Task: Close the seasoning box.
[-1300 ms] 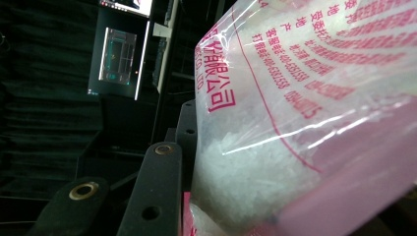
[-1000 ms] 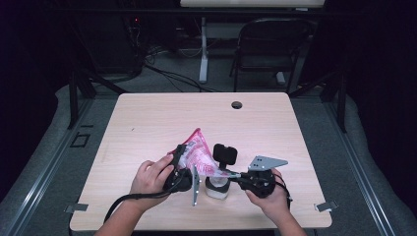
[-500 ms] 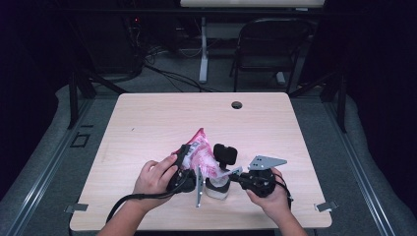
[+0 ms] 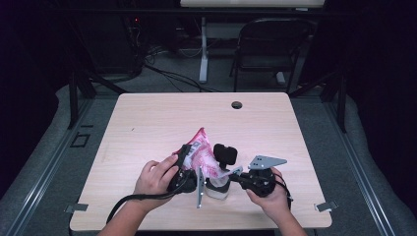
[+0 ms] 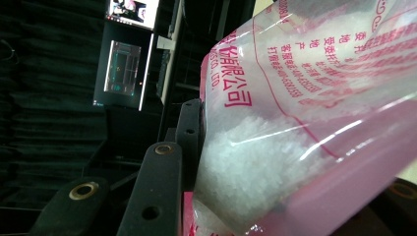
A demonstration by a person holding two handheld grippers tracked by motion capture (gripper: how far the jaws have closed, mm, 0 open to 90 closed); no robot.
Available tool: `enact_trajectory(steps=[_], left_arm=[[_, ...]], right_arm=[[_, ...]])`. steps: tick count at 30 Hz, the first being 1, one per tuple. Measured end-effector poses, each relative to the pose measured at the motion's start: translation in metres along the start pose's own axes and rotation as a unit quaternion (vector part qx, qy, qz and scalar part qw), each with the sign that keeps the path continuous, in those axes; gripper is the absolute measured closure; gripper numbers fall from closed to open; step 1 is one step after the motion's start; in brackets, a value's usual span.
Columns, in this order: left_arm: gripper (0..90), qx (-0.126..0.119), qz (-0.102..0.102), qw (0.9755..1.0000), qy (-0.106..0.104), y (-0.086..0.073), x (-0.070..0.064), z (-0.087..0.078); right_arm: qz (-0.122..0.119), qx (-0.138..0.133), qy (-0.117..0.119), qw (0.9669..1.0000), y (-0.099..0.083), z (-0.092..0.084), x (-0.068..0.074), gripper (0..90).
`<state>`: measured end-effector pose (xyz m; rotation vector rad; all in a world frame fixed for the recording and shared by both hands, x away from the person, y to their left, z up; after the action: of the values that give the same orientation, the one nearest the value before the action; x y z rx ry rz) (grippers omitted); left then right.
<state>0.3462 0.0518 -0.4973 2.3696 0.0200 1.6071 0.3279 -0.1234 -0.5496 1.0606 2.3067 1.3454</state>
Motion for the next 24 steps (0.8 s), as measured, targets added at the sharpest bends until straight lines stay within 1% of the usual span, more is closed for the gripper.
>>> enact_trajectory(steps=[8,12,19,20,21,24], left_arm=[[71.3,0.001,0.001,1.0,0.002,0.0001,0.0004,-0.0006],[71.3,-0.003,0.0,1.0,0.004,0.0007,0.0005,-0.0004],[71.3,-0.001,0.001,1.0,0.002,0.001,0.001,-0.0011],[71.3,-0.002,-0.001,1.0,0.0,0.0011,0.0005,-0.001],[71.3,-0.004,0.0,1.0,0.003,0.0019,0.0014,-0.0011],[71.3,-0.004,0.0,1.0,0.004,0.0026,0.0018,-0.0014]], right_arm=[[0.002,0.003,0.002,1.0,-0.0012,0.0014,-0.0006,90.0],[0.005,0.005,0.003,1.0,-0.0016,0.0017,-0.001,90.0],[0.01,0.005,0.004,0.9999,-0.0018,0.0025,-0.0014,90.0],[0.01,0.006,0.004,0.9999,-0.0019,0.0025,-0.0017,90.0],[0.01,0.005,0.003,0.9999,-0.0019,0.0026,-0.0018,90.0],[0.013,0.004,0.004,0.9999,-0.0019,0.0029,-0.002,90.0]])
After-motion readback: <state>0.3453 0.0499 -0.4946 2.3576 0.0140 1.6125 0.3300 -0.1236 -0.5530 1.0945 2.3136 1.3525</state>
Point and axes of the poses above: each handheld gripper's, and its own axes: z roughly forward along the jaws, y roughly out of its top, x roughly to its left, the point moved 8 cm from there along z, roughly forward along the jaws, and after that the axes turned 7 degrees about -y, right-handed, at the moved point
